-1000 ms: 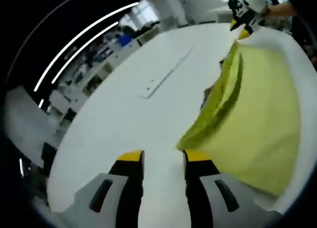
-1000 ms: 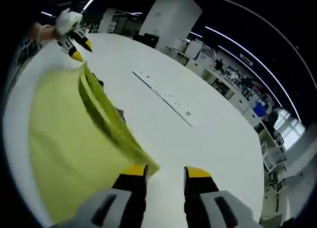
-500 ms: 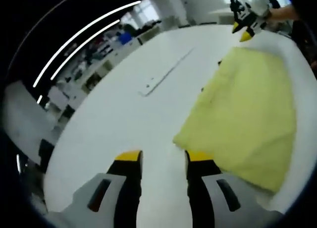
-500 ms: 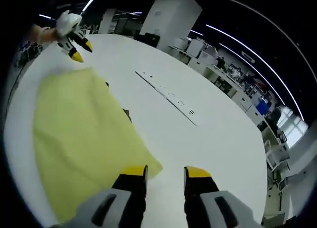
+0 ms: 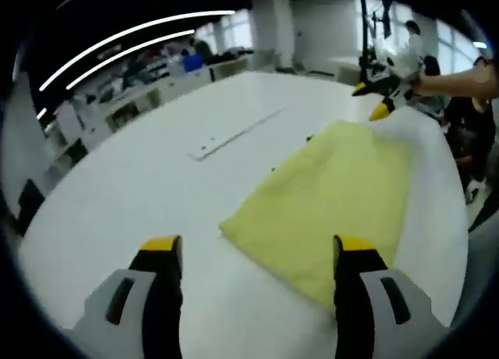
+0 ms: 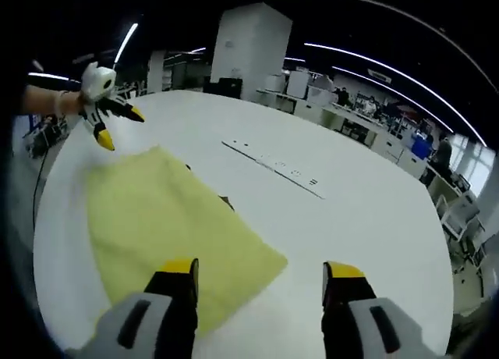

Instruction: Fold the garment on the visible template until the final outline fits inside the template.

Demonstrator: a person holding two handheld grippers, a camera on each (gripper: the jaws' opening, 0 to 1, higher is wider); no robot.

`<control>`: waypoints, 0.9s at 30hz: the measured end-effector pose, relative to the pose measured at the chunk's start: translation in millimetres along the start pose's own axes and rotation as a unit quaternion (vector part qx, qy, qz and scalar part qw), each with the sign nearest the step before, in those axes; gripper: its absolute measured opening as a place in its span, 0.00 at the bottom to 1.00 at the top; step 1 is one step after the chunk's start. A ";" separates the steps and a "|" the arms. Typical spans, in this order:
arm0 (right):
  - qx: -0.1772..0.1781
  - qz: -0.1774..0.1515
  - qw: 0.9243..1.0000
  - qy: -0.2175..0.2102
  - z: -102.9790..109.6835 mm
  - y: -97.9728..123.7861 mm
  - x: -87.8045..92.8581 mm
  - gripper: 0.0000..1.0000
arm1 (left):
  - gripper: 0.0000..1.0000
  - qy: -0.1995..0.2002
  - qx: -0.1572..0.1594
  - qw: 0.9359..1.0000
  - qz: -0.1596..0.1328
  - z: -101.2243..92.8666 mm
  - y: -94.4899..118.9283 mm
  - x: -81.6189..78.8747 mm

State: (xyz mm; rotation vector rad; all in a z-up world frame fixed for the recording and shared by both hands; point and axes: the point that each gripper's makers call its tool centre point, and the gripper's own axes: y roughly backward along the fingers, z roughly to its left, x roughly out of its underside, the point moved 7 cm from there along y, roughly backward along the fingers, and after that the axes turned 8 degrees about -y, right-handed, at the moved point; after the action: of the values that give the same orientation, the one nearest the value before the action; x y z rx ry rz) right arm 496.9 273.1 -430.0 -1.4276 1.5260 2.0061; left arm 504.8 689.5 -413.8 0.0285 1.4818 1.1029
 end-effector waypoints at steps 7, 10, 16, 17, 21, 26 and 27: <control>-0.005 -0.020 0.999 -0.036 8.3 21.7 0.6 0.76 | 0.91 0.020 0.003 1.000 -0.016 -6.7 19.3 0.0; -0.003 -0.024 0.999 -0.039 9.8 27.5 1.1 0.79 | 0.93 0.016 0.000 1.000 -0.014 -8.5 27.4 1.7; -0.004 -0.034 0.998 -0.049 15.6 39.7 2.9 0.82 | 0.94 0.029 0.000 0.999 -0.027 -13.1 40.4 -0.5; -0.004 -0.033 0.998 -0.050 15.5 40.6 4.0 0.82 | 0.93 0.032 0.001 0.999 -0.029 -14.7 42.8 0.4; -0.013 -0.035 0.998 -0.060 19.0 48.6 12.5 0.80 | 0.87 0.040 0.015 0.999 -0.027 -25.0 47.9 9.4; -0.023 -0.031 0.996 -0.086 33.2 59.0 33.9 0.75 | 0.81 0.040 0.045 0.998 -0.015 -52.9 46.2 37.8; -0.023 -0.030 0.995 -0.091 35.6 60.4 38.4 0.73 | 0.79 0.040 0.049 0.998 -0.013 -55.8 45.3 42.4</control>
State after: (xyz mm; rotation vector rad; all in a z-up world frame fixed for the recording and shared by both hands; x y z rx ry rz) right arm 417.6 264.3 -425.4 -1.2520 1.3546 2.0848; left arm 424.2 706.0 -427.8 0.0344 1.6029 1.0196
